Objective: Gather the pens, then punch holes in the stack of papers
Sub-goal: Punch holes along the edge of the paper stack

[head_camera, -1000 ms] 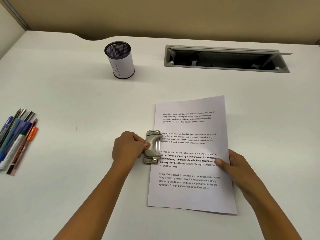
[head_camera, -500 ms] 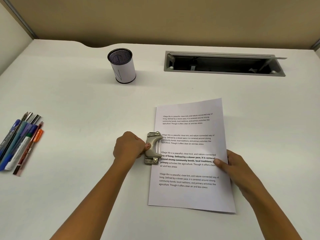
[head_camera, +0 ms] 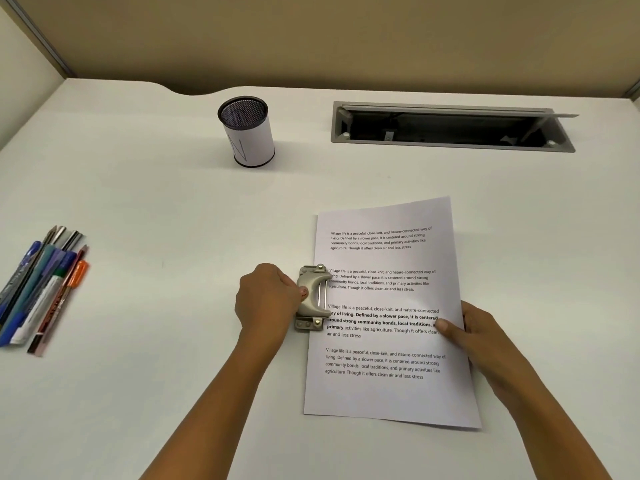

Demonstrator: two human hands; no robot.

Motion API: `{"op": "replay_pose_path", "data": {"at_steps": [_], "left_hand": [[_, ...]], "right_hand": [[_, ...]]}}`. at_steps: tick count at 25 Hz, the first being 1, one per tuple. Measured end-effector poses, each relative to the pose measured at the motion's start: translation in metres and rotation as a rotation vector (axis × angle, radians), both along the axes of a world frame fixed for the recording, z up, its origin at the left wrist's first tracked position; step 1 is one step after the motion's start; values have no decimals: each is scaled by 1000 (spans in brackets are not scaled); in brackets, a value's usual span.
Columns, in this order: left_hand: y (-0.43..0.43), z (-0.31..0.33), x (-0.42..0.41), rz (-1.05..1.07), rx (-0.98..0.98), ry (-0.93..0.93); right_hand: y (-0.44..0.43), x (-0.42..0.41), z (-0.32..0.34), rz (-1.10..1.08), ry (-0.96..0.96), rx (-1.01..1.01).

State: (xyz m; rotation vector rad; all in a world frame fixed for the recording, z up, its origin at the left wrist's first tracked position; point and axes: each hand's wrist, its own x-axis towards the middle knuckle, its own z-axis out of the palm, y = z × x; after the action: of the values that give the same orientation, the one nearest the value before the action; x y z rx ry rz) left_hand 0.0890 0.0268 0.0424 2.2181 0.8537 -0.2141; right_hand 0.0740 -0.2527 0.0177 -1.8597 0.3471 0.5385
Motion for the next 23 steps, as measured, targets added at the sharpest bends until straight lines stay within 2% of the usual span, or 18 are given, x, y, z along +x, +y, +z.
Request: {"op": "replay_pose_path", "data": {"at_steps": [3,12,19,23], "left_hand": [[0,-1,2,-14,28,33],[13,-11,15,10,-125,123],[9,-6,14,-72,18,115],[10,-10,16,-46,-20,136]], "right_hand": [[-1,1,-2,-2,10,2],[0,0,-2,-36,31,31],[-3,3,1,-14,56,52],[-4,4,0,-13,64,64]]}}
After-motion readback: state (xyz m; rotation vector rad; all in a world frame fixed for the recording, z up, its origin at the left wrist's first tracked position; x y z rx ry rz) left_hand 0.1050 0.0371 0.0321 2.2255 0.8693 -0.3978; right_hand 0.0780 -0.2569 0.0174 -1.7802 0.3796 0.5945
